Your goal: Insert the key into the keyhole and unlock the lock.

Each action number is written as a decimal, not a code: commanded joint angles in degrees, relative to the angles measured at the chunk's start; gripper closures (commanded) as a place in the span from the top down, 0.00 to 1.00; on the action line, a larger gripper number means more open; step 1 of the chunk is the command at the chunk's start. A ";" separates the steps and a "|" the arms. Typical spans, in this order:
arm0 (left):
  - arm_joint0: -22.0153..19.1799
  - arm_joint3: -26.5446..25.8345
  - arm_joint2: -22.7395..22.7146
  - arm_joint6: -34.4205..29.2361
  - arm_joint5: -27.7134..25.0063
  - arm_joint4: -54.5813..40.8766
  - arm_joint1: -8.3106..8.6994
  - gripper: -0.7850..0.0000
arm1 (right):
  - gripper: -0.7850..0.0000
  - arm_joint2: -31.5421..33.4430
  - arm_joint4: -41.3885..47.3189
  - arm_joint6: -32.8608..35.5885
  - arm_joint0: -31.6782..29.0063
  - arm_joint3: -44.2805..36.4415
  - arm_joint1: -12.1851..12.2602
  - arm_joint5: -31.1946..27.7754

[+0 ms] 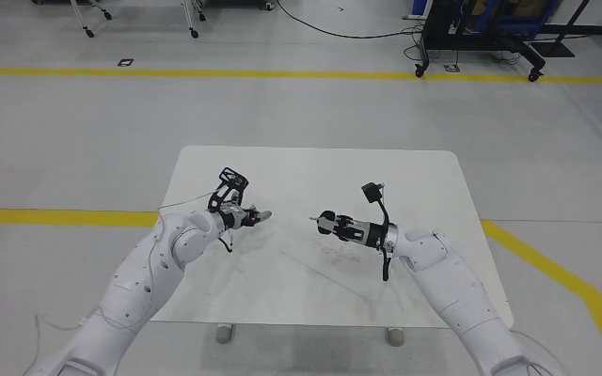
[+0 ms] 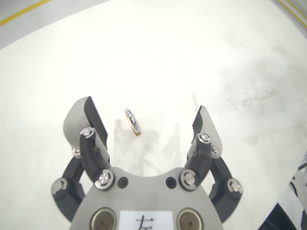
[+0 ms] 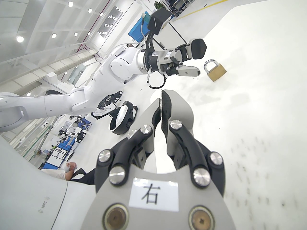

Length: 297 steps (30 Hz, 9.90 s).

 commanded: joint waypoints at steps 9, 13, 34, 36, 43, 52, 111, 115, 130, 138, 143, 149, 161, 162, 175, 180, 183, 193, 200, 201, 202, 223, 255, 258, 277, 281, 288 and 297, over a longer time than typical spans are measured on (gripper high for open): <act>-0.38 -0.17 1.36 -2.65 2.44 3.07 -0.90 0.39 | 0.00 0.00 0.00 0.00 0.00 0.00 0.00 0.00; -0.22 -0.46 1.28 -3.79 4.04 4.55 -1.05 0.38 | 0.00 0.00 0.00 0.00 0.00 0.00 0.00 0.00; -1.38 2.08 2.60 -6.48 6.94 8.22 -2.90 0.00 | 0.00 0.00 0.00 0.00 0.00 0.00 0.00 0.00; -1.43 2.30 2.66 -6.34 7.26 8.25 -3.12 0.00 | 0.00 0.00 0.00 0.00 0.00 0.00 0.00 0.00; -1.48 3.11 2.29 -5.62 7.07 7.89 -3.62 0.00 | 0.00 0.00 0.00 0.00 0.00 0.00 0.00 0.00; -1.37 3.20 1.69 -5.67 5.94 8.34 -3.96 0.31 | 0.00 0.00 0.00 0.00 0.00 0.00 0.00 0.00; 2.76 9.92 -11.47 -12.67 -2.70 -47.45 -6.82 0.00 | 0.00 -2.00 2.99 -1.82 -0.55 -1.12 -0.58 0.26; -2.75 18.99 -10.11 -35.22 11.80 -73.41 -8.97 0.00 | 0.00 -4.30 3.41 -6.14 0.91 -0.87 -1.58 0.44; -7.11 26.26 -6.70 -41.14 16.46 -80.20 -11.24 0.00 | 0.00 -5.31 6.93 -12.90 1.56 1.22 -2.63 -1.91; -6.10 25.91 -8.89 -40.54 22.06 -86.15 -11.23 0.00 | 0.00 -5.95 2.80 -12.63 0.66 -5.05 -2.46 5.17; -6.76 27.36 -9.87 -40.85 23.70 -87.95 -11.17 0.00 | 0.00 -2.88 -6.74 -15.30 -1.79 -13.86 -1.38 11.84; -6.76 27.36 -9.87 -40.85 23.70 -87.95 -11.17 0.00 | 0.00 -2.88 -6.74 -15.30 -1.79 -13.86 -1.38 11.84; -4.56 24.62 -11.82 -39.05 28.24 -93.20 -11.14 0.00 | 0.00 -4.47 -19.10 -14.13 -1.00 -19.68 -1.09 14.22; -4.41 24.22 -12.00 -38.53 27.78 -93.55 -11.17 0.00 | 0.00 -4.40 -18.57 -14.02 -1.24 -19.99 -1.05 14.32; -0.74 20.04 -15.16 -34.36 20.13 -99.81 -11.57 0.00 | 0.00 -6.84 -17.28 -24.50 -3.84 -22.48 -2.25 22.62; 0.34 19.08 -16.14 -33.43 19.16 -100.77 -11.49 0.00 | 0.00 -6.15 -17.99 -24.34 -5.61 -25.35 -2.04 26.28; 0.34 19.08 -16.14 -33.43 19.16 -100.77 -11.49 0.00 | 0.00 -6.15 -17.99 -24.34 -5.61 -25.35 -2.04 26.28; 2.87 13.91 -16.72 -26.97 13.63 -96.09 -11.23 0.00 | 0.00 -6.42 -10.10 -24.15 -5.64 -23.32 -2.55 28.88; 5.03 10.97 -17.99 -24.77 12.42 -95.51 -11.01 0.00 | 0.00 -10.69 -0.73 -28.19 -4.25 -22.30 -4.63 36.18; 5.17 10.60 -18.00 -24.47 11.86 -94.90 -11.00 0.00 | 0.00 -11.45 -0.32 -28.57 -3.97 -22.03 -4.91 37.54; 5.38 10.12 -17.99 -24.05 11.17 -94.02 -10.97 0.00 | 0.00 -12.33 0.33 -29.39 -3.62 -21.57 -5.30 39.15; 9.26 3.73 -20.12 -15.15 5.17 -85.94 -10.56 0.00 | 0.00 -13.64 -2.65 -39.38 -2.84 -19.83 -7.58 39.66; 10.27 2.26 -20.77 -14.64 5.81 -85.19 -10.86 0.00 | 0.00 -13.24 -3.05 -40.02 -2.89 -17.48 -9.78 39.64; 10.22 2.31 -20.80 -14.75 5.90 -85.13 -10.89 0.00 | 0.00 -13.14 -3.07 -39.91 -2.92 -17.41 -9.95 39.41; 9.85 2.95 -20.98 -15.88 6.39 -85.55 -11.10 0.00 | 0.00 -12.41 -3.87 -39.82 -3.37 -16.88 -10.83 38.96; 9.82 3.02 -20.97 -16.03 6.45 -85.47 -11.13 0.00 | 0.00 -12.46 -3.96 -39.78 -3.29 -16.69 -11.06 38.79; 9.77 3.07 -20.95 -15.94 6.61 -85.35 -11.21 0.00 | 0.00 -11.87 -4.60 -40.11 -3.67 -17.16 -11.26 38.55; 9.79 3.07 -20.83 -15.81 7.08 -85.51 -11.35 0.00 | 0.00 -11.37 -5.77 -40.22 -4.05 -17.50 -11.50 38.77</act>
